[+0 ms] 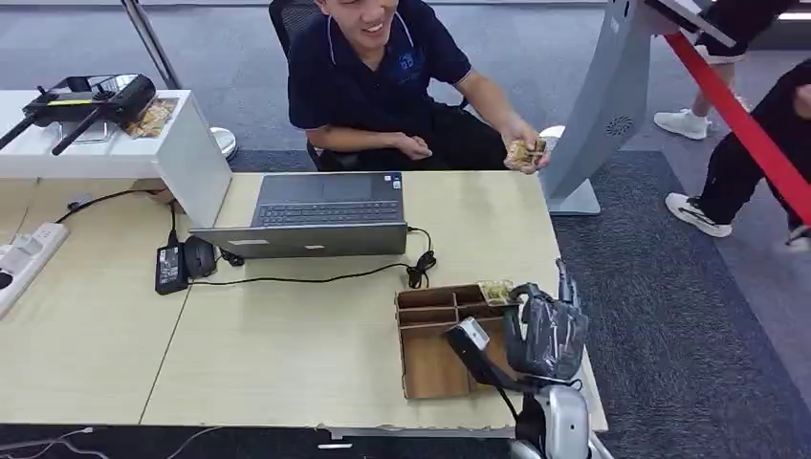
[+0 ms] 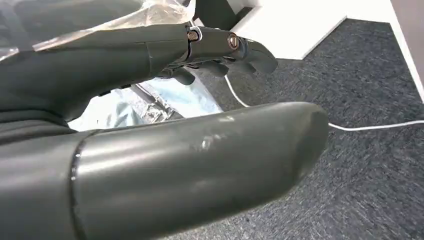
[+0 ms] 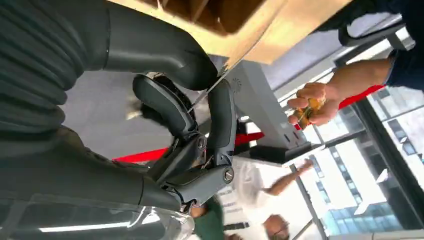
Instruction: Pass the card to the sensor for recognition and then transmit it.
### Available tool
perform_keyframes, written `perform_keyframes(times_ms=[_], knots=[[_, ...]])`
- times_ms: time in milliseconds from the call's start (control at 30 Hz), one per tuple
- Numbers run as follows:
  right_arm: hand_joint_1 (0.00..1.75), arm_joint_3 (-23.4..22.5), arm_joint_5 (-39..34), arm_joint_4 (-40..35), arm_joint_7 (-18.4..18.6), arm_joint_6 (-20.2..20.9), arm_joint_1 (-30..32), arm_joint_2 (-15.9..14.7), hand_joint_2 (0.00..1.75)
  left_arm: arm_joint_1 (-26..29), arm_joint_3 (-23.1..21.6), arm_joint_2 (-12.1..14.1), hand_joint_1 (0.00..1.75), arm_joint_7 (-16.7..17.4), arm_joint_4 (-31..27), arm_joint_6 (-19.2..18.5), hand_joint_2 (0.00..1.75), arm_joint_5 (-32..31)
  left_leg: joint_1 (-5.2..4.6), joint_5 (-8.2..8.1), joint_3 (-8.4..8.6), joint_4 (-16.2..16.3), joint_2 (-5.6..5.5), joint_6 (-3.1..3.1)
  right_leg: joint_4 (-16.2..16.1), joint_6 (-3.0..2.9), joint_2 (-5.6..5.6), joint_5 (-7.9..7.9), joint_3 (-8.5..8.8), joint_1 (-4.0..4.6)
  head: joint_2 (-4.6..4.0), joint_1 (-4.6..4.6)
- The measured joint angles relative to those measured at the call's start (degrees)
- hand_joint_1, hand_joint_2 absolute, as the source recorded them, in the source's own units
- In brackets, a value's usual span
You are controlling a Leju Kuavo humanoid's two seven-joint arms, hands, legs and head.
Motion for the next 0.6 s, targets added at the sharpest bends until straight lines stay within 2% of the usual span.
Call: perform_keyframes(times_ms=[367,600], knots=[[1.75,-5.01,1.2,-8.84,-1.4,0.0,2.75,-0.83,1.75,0.05,0.02,0.0,0.0,-0.07,0.0,0.0,0.0,-0.59,0.0,0.0,-0.01,0.0,0.0,0.0,0.0,0.0,0.0,0.0,0.01,0.0,0.0,0.0],[1.75,-6.32,1.12,-11.78,-3.34,0.0,2.83,-0.77,1.75,0.04,0.02,0.0,0.0,-0.11,0.0,0.0,0.0,-0.96,0.0,0.0,-0.01,0.0,0.0,0.0,0.0,0.0,0.0,0.0,0.02,0.0,0.0,0.0]])
